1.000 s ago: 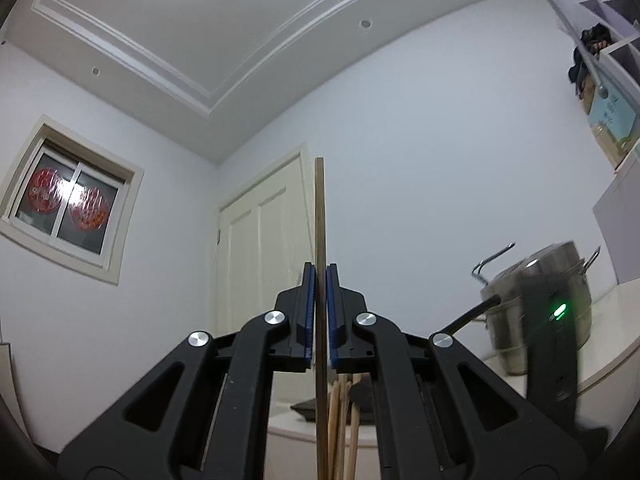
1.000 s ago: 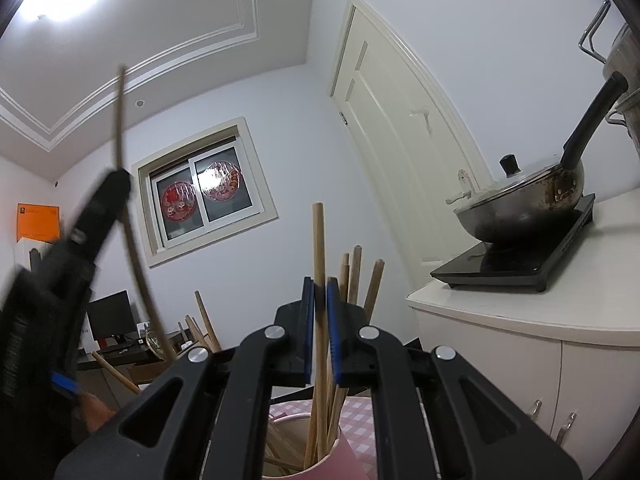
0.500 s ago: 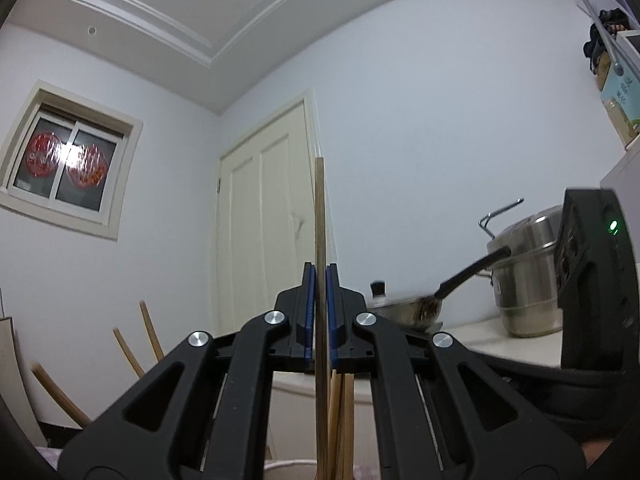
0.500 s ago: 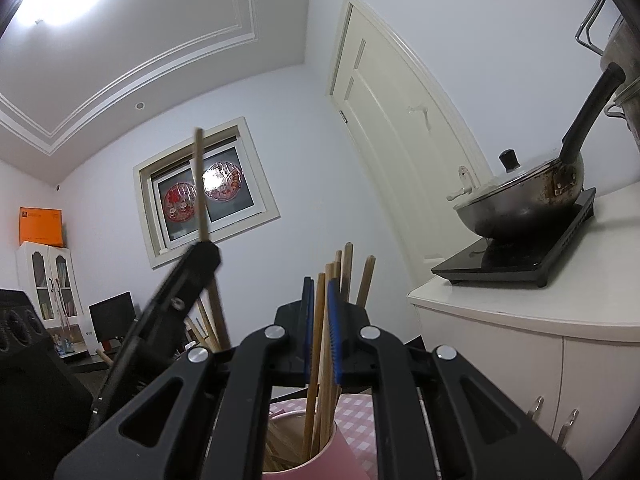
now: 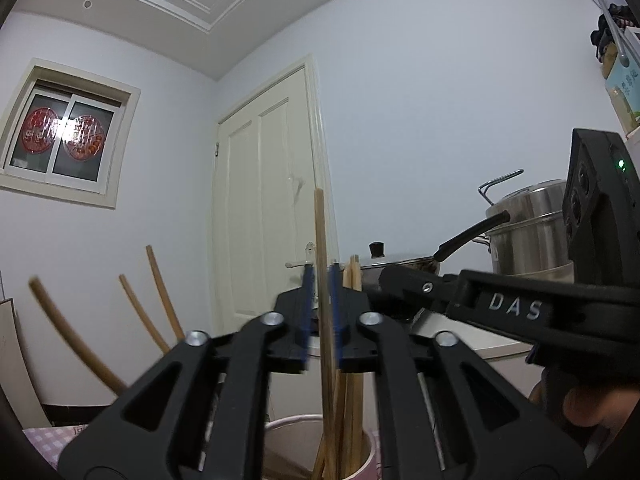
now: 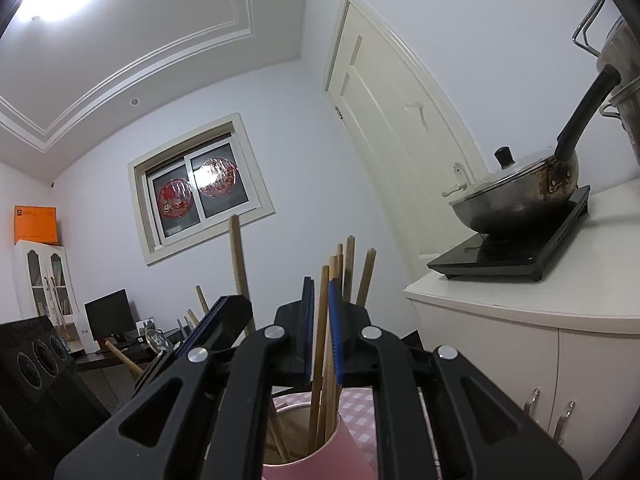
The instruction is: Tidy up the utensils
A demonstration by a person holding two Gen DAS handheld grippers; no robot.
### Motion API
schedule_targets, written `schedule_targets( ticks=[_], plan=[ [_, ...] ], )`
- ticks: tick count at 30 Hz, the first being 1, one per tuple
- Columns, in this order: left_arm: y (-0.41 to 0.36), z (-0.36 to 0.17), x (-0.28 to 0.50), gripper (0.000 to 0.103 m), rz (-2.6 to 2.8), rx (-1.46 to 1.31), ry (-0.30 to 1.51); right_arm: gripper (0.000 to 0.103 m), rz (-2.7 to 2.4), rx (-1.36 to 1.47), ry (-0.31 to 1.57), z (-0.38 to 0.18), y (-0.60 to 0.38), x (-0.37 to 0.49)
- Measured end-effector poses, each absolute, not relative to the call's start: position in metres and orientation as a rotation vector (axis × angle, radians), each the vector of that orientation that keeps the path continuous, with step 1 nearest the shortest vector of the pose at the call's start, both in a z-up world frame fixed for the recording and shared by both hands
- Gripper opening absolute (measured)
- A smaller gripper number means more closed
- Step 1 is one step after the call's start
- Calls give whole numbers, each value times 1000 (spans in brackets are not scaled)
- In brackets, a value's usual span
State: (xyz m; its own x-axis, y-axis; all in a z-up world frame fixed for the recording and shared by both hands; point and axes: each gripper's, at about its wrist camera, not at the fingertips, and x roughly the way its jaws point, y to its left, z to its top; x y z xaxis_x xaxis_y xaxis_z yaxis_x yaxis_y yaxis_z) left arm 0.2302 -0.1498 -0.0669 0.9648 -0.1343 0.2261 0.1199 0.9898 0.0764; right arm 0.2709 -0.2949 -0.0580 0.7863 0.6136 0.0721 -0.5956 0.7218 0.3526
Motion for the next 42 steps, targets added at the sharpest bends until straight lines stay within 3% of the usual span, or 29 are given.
schedule_targets(
  ticks=[2,14,27,34,42],
  plan=[
    [-146,-69,226,61,-136,42,-252,13,662,377,56,-59,-296,269],
    [-149,-67,205,61,-140,106,-268,23,613,406,73,-65,-303,253],
    [-114,-47,164,80,-124,91,-227,62,451,393,105,-58,-293,197],
    [-90,-40,145,86,-160,65,-131,81,284,297,147,-58,-269,158],
    [-71,-45,125,90,-194,30,-59,86,122,255,192,-64,-252,123]
  ],
)
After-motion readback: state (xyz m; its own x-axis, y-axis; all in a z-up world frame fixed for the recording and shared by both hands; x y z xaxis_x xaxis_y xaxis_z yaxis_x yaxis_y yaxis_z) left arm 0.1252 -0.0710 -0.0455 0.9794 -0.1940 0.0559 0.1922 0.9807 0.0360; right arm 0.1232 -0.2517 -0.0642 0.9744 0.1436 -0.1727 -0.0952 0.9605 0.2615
